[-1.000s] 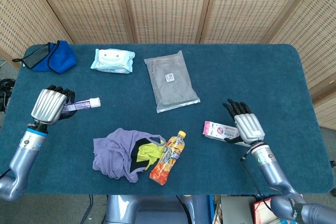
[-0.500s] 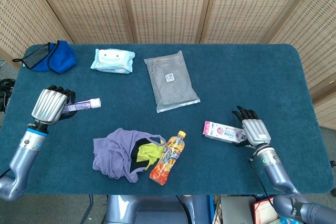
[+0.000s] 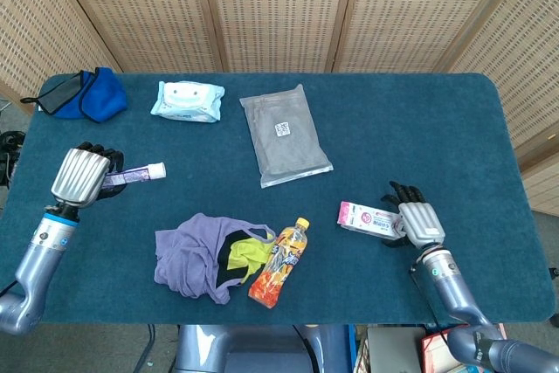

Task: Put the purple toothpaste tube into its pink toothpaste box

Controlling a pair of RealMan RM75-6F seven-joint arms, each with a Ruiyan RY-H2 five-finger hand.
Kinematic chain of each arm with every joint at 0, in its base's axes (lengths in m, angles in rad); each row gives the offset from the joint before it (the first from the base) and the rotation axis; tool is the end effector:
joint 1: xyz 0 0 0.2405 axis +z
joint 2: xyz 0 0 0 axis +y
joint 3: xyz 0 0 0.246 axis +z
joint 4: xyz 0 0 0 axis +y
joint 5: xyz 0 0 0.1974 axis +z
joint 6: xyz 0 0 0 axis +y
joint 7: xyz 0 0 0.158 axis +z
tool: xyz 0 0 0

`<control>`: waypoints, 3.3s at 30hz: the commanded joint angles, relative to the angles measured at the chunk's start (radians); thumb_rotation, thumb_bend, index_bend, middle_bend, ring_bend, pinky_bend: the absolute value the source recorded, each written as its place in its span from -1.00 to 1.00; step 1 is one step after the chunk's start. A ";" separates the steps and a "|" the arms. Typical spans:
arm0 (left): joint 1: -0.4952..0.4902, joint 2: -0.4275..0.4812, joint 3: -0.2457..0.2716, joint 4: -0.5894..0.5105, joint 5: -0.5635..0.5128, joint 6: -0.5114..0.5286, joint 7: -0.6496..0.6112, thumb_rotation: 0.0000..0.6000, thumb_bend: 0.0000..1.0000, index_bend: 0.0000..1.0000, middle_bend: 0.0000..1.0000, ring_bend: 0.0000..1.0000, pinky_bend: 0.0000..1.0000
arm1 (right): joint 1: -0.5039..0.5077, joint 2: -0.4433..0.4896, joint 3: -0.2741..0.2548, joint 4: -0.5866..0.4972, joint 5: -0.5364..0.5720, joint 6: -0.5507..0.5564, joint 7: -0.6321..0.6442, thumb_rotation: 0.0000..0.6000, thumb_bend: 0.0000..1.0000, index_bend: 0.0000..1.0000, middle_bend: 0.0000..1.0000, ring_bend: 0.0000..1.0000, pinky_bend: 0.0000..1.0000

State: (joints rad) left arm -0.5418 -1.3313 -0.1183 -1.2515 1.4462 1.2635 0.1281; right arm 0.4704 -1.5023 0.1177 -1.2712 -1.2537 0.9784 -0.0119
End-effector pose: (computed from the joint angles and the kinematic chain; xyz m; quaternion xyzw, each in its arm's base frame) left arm -0.2355 0.3462 0.1196 -0.7031 -0.2178 -0.3852 0.5566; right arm -0.2734 -0.3121 0.0219 0.6640 -0.4746 0.3313 0.4733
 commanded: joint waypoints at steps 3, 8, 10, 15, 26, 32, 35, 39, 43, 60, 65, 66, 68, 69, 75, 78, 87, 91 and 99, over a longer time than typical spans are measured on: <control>0.000 -0.002 -0.001 0.004 0.001 -0.002 -0.002 1.00 -0.46 0.77 0.31 0.11 0.00 | 0.005 -0.015 0.005 0.023 0.000 -0.003 0.011 1.00 -0.87 -0.51 -0.88 -1.00 -1.00; 0.002 -0.004 -0.002 0.008 0.003 -0.002 -0.005 1.00 -0.46 0.77 0.31 0.11 0.00 | 0.009 -0.020 0.011 0.039 0.002 -0.004 0.014 1.00 -0.87 -0.35 -0.69 -0.98 -0.92; 0.003 -0.003 -0.003 0.009 0.003 -0.001 -0.007 1.00 -0.46 0.77 0.31 0.11 0.00 | 0.006 -0.022 0.016 0.041 0.006 0.003 0.017 1.00 -0.87 -0.24 -0.53 -0.85 -0.70; 0.005 -0.001 -0.006 0.007 0.008 0.005 -0.016 1.00 -0.45 0.77 0.31 0.11 0.00 | -0.004 -0.041 0.016 0.064 -0.009 0.029 0.049 1.00 -0.87 -0.06 -0.21 -0.46 -0.28; 0.010 -0.001 -0.006 0.012 0.009 0.004 -0.029 1.00 -0.46 0.77 0.31 0.11 0.00 | -0.010 -0.059 0.004 0.100 -0.026 0.025 0.086 1.00 -0.87 0.04 -0.09 -0.33 -0.19; 0.010 0.000 -0.009 0.014 0.013 0.007 -0.037 1.00 -0.46 0.77 0.31 0.11 0.00 | -0.013 -0.061 0.010 0.094 -0.059 0.068 0.097 1.00 -0.87 0.13 0.03 -0.19 0.00; 0.010 0.002 -0.012 0.009 0.015 0.010 -0.038 1.00 -0.46 0.77 0.31 0.11 0.00 | -0.011 -0.058 0.015 0.085 -0.068 0.082 0.097 1.00 -0.87 0.17 0.07 -0.13 0.04; 0.009 0.008 -0.014 -0.006 0.020 0.014 -0.033 1.00 -0.46 0.77 0.31 0.11 0.00 | -0.007 -0.048 0.028 0.056 -0.084 0.112 0.092 1.00 -0.87 0.18 0.08 -0.11 0.04; 0.007 0.018 -0.014 -0.032 0.031 0.021 -0.026 1.00 -0.46 0.77 0.31 0.11 0.00 | -0.002 -0.024 0.050 -0.020 -0.101 0.148 0.094 1.00 -0.87 0.18 0.08 -0.11 0.04; -0.074 0.211 -0.011 -0.300 0.039 -0.149 0.048 1.00 -0.46 0.77 0.31 0.11 0.00 | 0.036 0.051 0.081 -0.333 -0.141 0.182 0.033 1.00 -0.87 0.18 0.08 -0.11 0.04; -0.105 0.267 -0.019 -0.395 -0.004 -0.222 0.131 1.00 -0.46 0.77 0.31 0.11 0.00 | 0.052 0.031 0.075 -0.337 -0.146 0.170 0.023 1.00 -0.87 0.18 0.08 -0.11 0.04; -0.108 0.272 -0.021 -0.406 -0.011 -0.229 0.142 1.00 -0.46 0.77 0.31 0.11 0.00 | 0.054 0.028 0.075 -0.336 -0.147 0.168 0.022 1.00 -0.87 0.18 0.08 -0.11 0.04; -0.114 0.282 -0.023 -0.426 -0.025 -0.242 0.160 1.00 -0.46 0.77 0.31 0.11 0.00 | 0.059 0.021 0.075 -0.335 -0.148 0.165 0.021 1.00 -0.87 0.18 0.08 -0.11 0.04; -0.117 0.287 -0.025 -0.437 -0.033 -0.250 0.168 1.00 -0.46 0.77 0.31 0.11 0.00 | 0.062 0.018 0.076 -0.334 -0.148 0.164 0.020 1.00 -0.87 0.18 0.08 -0.11 0.04; -0.146 0.328 -0.038 -0.531 -0.107 -0.302 0.250 1.00 -0.45 0.77 0.31 0.11 0.00 | 0.105 -0.026 0.091 -0.332 -0.146 0.140 -0.019 1.00 -0.87 0.18 0.08 -0.11 0.04; -0.151 0.330 -0.037 -0.545 -0.119 -0.308 0.271 1.00 -0.45 0.77 0.31 0.11 0.00 | 0.116 -0.040 0.097 -0.332 -0.139 0.136 -0.035 1.00 -0.87 0.18 0.08 -0.11 0.04; -0.157 0.313 -0.031 -0.558 -0.126 -0.300 0.283 1.00 -0.45 0.77 0.31 0.11 0.00 | 0.149 -0.069 0.125 -0.345 -0.095 0.125 -0.090 1.00 -0.87 0.18 0.08 -0.11 0.04; -0.161 0.313 -0.025 -0.566 -0.119 -0.304 0.279 1.00 -0.45 0.77 0.31 0.11 0.00 | 0.161 -0.081 0.144 -0.348 -0.061 0.121 -0.103 1.00 -0.87 0.18 0.08 -0.11 0.04; -0.168 0.304 -0.019 -0.571 -0.114 -0.307 0.291 1.00 -0.45 0.77 0.31 0.11 0.00 | 0.179 -0.096 0.157 -0.349 -0.019 0.108 -0.127 1.00 -0.87 0.18 0.08 -0.11 0.04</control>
State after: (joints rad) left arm -0.7095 -1.0258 -0.1373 -1.8223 1.3330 0.9555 0.4167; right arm 0.6484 -1.5974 0.2738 -1.6206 -1.2739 1.0876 -0.1376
